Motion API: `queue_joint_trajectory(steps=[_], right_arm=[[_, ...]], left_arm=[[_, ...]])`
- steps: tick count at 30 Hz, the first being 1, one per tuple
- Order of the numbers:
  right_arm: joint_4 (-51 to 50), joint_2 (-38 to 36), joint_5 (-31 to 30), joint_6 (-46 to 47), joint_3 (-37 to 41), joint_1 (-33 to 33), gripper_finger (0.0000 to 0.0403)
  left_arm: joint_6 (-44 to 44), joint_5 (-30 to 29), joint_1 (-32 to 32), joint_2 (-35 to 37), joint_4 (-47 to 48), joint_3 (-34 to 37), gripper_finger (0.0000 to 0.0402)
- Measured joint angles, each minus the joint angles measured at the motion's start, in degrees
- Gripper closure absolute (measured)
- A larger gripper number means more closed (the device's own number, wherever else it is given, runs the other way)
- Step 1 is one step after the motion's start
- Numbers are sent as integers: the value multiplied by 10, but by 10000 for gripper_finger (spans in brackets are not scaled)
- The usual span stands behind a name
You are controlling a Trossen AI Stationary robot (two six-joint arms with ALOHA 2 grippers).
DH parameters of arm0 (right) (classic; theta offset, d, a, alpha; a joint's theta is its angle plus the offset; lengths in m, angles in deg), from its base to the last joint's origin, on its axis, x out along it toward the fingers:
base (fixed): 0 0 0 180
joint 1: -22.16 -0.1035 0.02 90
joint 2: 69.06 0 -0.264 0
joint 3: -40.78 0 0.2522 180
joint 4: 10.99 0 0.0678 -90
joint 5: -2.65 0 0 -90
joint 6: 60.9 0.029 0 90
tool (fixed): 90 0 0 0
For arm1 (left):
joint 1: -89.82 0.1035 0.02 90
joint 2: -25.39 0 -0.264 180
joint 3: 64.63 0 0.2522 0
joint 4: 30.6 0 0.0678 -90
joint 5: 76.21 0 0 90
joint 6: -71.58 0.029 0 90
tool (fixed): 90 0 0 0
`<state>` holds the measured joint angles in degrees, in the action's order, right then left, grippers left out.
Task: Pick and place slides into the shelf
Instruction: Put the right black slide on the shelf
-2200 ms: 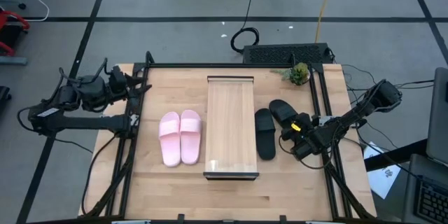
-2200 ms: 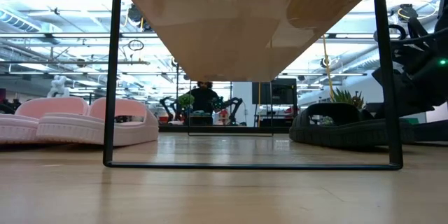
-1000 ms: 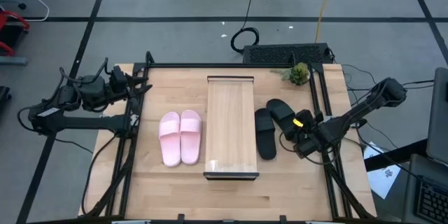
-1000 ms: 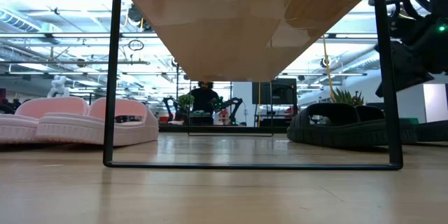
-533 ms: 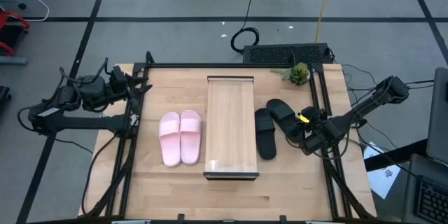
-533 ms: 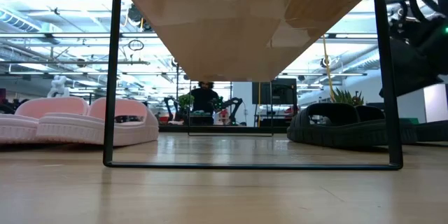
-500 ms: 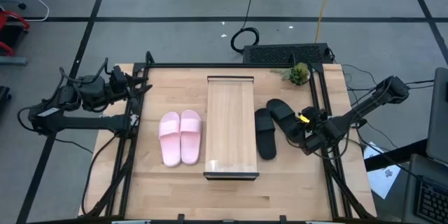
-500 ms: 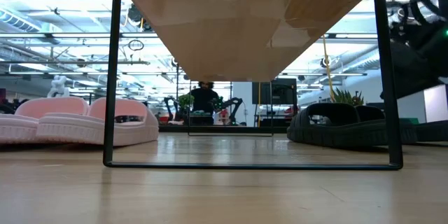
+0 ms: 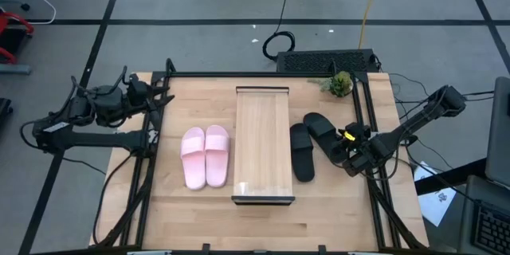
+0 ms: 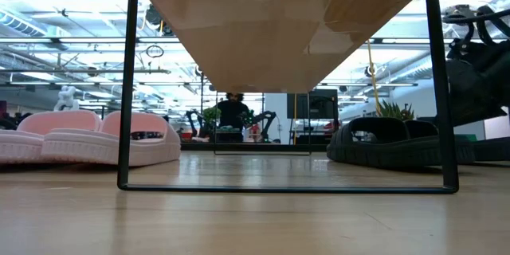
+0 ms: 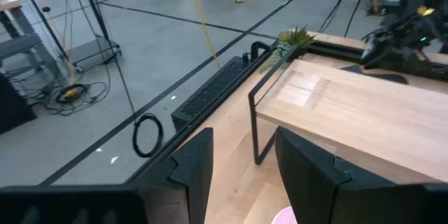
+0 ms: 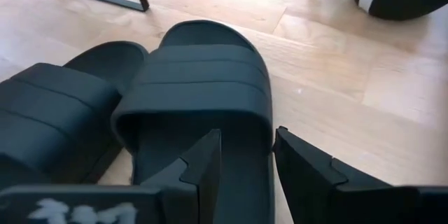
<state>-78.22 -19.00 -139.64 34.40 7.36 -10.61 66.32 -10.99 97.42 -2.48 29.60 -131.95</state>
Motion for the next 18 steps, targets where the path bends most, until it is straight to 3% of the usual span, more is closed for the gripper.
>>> queue_joint_trajectory(steps=[12,18], right_arm=[[-32,-9,-2,10,9,-4,275],[29,-9,-7,14,43,-3,275]], left_arm=[[20,-8,0,-69,-6,0,245],[23,-8,0,-78,-53,0,245]])
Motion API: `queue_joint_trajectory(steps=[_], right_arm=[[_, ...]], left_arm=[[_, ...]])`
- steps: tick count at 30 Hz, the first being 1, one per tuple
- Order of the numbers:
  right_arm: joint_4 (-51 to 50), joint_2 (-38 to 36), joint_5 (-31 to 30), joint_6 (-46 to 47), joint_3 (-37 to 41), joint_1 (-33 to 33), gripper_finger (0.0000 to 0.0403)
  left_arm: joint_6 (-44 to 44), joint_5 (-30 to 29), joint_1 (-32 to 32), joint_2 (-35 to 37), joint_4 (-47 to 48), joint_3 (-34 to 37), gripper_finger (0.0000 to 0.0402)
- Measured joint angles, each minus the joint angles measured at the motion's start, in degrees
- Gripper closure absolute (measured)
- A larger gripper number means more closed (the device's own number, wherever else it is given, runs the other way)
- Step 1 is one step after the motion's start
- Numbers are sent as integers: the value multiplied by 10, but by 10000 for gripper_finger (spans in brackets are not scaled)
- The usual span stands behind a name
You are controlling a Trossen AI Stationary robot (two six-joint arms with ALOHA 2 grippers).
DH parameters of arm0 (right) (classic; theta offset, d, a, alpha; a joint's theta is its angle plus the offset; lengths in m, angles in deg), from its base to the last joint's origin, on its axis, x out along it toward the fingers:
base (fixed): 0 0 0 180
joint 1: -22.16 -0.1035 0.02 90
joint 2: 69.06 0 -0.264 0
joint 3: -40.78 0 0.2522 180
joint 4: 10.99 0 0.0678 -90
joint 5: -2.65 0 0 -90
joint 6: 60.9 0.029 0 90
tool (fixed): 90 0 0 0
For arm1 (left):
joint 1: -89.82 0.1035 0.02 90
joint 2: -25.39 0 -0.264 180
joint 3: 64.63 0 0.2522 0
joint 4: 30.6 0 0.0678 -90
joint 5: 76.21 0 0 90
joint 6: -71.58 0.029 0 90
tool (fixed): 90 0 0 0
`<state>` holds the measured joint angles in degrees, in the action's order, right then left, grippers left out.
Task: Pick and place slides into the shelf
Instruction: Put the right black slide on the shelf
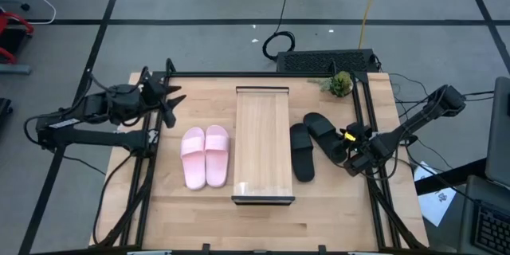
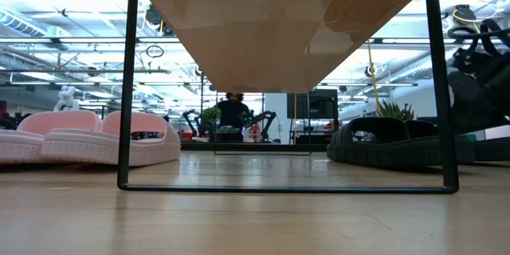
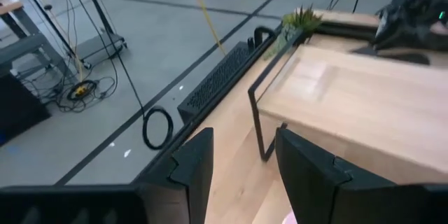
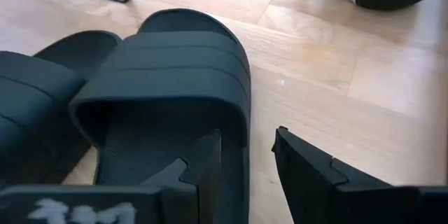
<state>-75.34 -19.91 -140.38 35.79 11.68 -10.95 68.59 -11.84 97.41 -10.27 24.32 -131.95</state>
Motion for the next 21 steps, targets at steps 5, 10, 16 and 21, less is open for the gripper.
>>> queue_joint_trajectory(steps=[5,10,16,21], right_arm=[[15,0,-39,-5,6,0,275],[12,0,-38,-15,7,6,275],[7,0,-38,-34,7,26,275],[14,0,-38,-54,8,42,275]], left_arm=[[17,-1,0,1,-11,0,245],[16,-1,0,1,-11,0,245],[16,-1,0,1,-11,0,245],[16,-1,0,1,-11,0,245]])
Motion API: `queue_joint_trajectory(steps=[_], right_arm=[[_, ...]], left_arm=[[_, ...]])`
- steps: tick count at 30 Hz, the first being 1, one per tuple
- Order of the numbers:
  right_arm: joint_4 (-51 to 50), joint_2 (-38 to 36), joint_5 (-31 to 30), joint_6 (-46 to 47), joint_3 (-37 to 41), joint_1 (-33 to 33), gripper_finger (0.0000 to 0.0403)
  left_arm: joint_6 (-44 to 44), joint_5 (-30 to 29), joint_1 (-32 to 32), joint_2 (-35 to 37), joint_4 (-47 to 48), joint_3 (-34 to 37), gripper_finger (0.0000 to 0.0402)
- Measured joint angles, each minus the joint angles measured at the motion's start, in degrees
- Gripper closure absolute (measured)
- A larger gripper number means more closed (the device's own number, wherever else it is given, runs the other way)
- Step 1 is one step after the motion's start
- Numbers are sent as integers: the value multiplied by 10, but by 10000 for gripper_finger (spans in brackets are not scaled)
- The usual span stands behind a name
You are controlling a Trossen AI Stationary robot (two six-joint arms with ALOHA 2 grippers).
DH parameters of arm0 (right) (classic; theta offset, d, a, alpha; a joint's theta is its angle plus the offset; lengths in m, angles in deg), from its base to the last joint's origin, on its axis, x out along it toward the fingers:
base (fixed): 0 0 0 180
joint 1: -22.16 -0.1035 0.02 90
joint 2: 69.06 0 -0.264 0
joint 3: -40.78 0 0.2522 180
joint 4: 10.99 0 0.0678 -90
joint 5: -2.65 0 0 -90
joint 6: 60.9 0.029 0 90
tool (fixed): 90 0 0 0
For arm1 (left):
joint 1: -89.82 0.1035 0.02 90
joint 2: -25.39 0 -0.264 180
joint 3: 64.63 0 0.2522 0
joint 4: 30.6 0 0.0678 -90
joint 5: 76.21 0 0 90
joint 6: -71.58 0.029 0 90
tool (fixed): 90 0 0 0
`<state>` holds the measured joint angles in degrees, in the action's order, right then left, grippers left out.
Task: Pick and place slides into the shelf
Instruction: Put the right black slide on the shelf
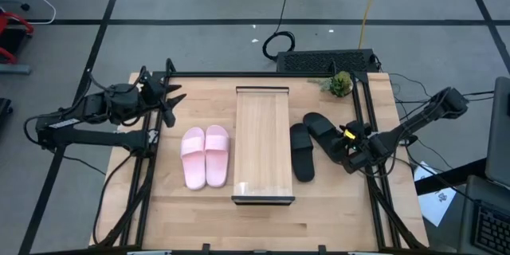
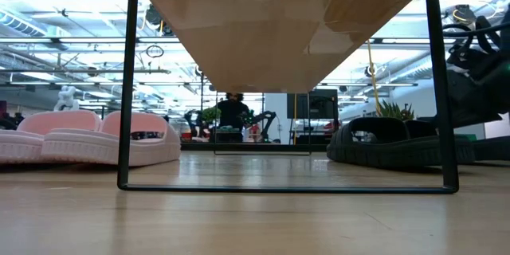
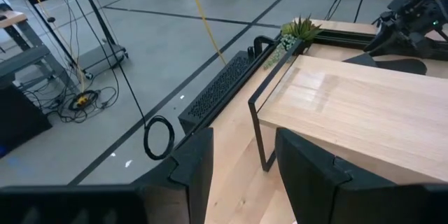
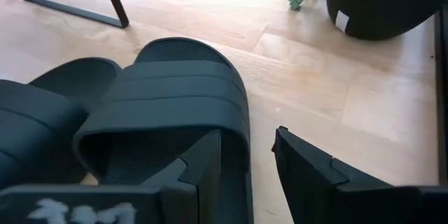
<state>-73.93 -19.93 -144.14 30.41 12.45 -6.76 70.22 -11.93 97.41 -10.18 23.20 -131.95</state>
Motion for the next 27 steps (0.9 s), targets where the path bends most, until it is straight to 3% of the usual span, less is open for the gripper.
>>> queue_joint_trajectory(steps=[16,27], right_arm=[[108,0,13,-137,10,59,275],[313,0,17,-296,72,123,275]], left_arm=[[-1,1,0,0,0,0,245],[-8,3,0,0,1,0,245]])
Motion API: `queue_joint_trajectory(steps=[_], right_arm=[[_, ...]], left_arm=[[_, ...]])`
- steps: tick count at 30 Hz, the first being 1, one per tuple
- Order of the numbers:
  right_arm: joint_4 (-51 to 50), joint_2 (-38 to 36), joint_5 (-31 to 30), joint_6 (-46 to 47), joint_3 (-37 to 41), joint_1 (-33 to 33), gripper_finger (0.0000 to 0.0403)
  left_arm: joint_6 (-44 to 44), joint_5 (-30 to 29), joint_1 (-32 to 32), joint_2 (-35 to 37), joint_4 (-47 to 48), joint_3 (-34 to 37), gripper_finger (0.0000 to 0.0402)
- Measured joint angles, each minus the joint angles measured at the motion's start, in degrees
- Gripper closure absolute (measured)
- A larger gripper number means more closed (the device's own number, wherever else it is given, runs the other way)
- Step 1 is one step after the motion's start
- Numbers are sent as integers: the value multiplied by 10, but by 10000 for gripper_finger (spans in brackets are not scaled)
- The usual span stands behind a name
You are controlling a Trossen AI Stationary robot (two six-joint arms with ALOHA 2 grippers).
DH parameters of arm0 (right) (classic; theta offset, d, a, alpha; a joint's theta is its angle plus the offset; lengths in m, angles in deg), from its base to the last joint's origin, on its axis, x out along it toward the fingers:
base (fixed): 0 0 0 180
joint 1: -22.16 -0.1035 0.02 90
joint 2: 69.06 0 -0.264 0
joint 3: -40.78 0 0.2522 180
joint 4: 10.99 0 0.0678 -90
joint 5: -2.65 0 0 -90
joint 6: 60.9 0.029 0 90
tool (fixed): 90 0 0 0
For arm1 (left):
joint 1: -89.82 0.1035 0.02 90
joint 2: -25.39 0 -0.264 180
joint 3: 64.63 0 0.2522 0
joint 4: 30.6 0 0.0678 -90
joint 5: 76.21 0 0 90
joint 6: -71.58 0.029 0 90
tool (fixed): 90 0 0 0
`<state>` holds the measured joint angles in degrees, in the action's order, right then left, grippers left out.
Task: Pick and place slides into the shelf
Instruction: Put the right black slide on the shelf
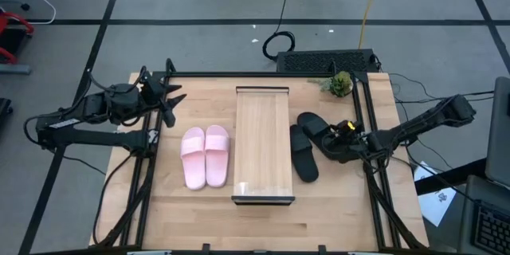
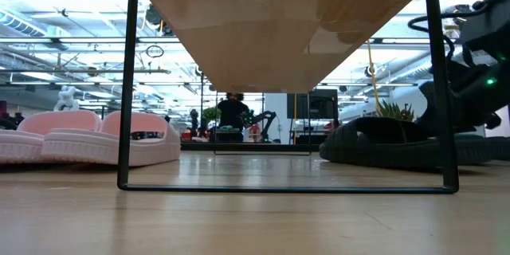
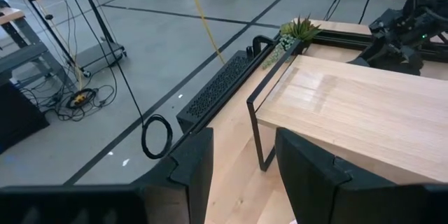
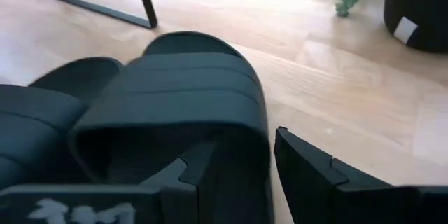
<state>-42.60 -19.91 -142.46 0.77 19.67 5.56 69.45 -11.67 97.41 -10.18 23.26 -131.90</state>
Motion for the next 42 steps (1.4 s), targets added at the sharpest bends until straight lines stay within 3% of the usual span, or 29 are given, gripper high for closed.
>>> queue_joint_trajectory(steps=[6,18,27,42], right_arm=[[6,1,32,-35,0,40,291],[89,0,58,-151,2,77,395],[103,-20,40,-177,-9,85,399],[-69,-97,-21,-297,-156,113,402]], left_arm=[[-11,13,0,0,2,0,245],[-14,15,0,0,3,0,245],[-16,15,0,0,3,0,245],[-35,34,0,0,-4,0,245]])
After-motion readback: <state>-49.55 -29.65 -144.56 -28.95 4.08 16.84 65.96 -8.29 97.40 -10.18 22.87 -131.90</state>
